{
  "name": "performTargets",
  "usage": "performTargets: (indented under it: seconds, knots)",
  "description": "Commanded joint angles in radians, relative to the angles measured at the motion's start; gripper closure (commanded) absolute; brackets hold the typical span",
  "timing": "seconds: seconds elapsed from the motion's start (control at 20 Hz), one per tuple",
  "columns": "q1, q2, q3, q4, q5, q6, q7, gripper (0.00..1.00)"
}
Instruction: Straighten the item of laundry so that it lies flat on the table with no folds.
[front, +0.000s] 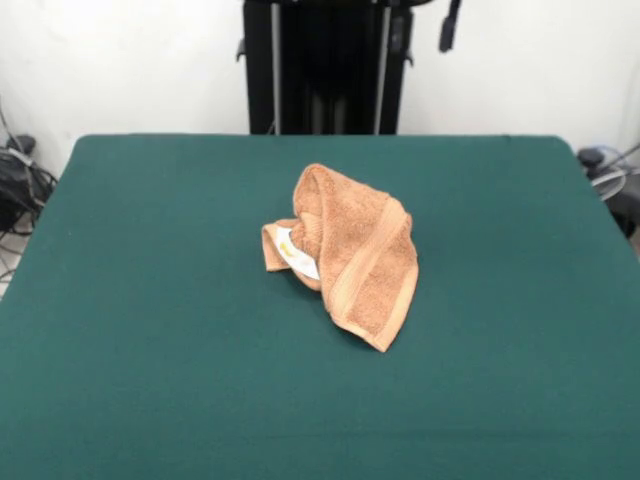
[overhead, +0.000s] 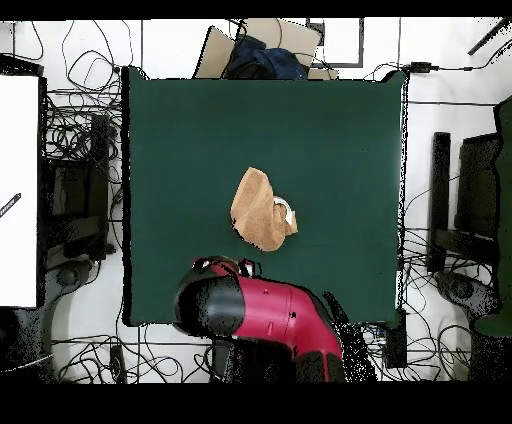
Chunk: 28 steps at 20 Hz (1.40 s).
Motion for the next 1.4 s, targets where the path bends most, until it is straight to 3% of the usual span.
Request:
performTargets:
  seconds: [0.05, 0.8, 1.4]
  knots:
    - [-0.036, 0.124, 0.131, -0.004, -0.034, -0.13, 0.045, 0.0]
    - [-0.104, 0.232, 0.186, -0.092, -0.082, -0.13, 0.008, 0.0]
    - [-0.111, 0.28, 0.192, -0.164, -0.13, -0.08, 0.005, 0.0]
